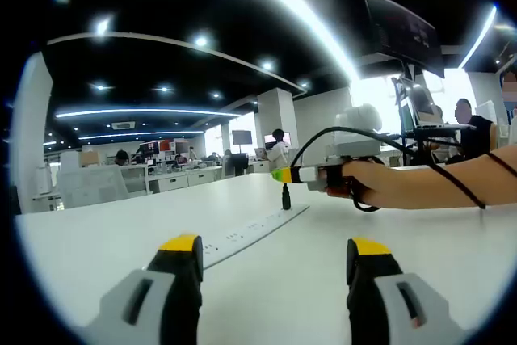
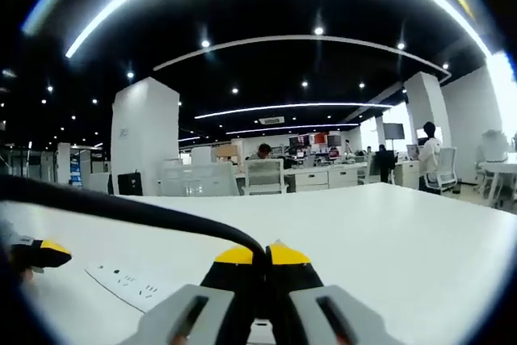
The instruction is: Locate the USB plug end of the data cable currently connected to the USB port on the desk. Grip the plug, withdraw it from the port, and place it onto the desktop.
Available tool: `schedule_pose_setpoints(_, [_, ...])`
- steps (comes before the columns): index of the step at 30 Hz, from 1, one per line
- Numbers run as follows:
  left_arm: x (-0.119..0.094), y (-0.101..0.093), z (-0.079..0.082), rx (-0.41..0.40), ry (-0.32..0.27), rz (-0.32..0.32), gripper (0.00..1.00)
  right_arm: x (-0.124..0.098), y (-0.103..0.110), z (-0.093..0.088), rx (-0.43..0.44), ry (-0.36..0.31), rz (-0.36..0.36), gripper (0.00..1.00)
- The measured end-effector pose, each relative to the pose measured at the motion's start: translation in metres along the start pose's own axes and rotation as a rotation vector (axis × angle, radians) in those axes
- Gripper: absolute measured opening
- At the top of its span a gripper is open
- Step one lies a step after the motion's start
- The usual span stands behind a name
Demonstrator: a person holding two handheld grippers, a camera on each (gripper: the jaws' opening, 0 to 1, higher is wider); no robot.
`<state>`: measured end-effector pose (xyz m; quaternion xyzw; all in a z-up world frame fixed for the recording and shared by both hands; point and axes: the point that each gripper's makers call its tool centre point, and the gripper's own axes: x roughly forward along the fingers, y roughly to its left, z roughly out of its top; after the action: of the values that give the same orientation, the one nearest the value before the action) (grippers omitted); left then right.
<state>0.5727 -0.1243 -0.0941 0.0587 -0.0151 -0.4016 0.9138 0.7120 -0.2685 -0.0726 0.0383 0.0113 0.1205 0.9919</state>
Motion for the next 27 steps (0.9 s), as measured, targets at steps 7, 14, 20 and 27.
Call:
schedule_pose_setpoints(7, [0.000,0.000,0.000,0.003,0.003,-0.001,0.72,-0.005,-0.009,0.004,0.151,-0.039,0.019,0.05])
schedule_pose_setpoints(14, [0.000,0.000,0.000,0.003,0.002,-0.001,0.72,-0.002,0.001,0.001,0.026,0.016,-0.003,0.05])
schedule_pose_setpoints(20, [0.000,0.000,0.001,0.002,0.000,-0.001,0.72,0.000,0.005,0.002,-0.076,0.044,-0.030,0.05])
schedule_pose_setpoints(27, [0.000,0.000,0.001,-0.001,-0.001,-0.002,0.72,-0.003,0.004,0.003,-0.064,0.047,0.003,0.05])
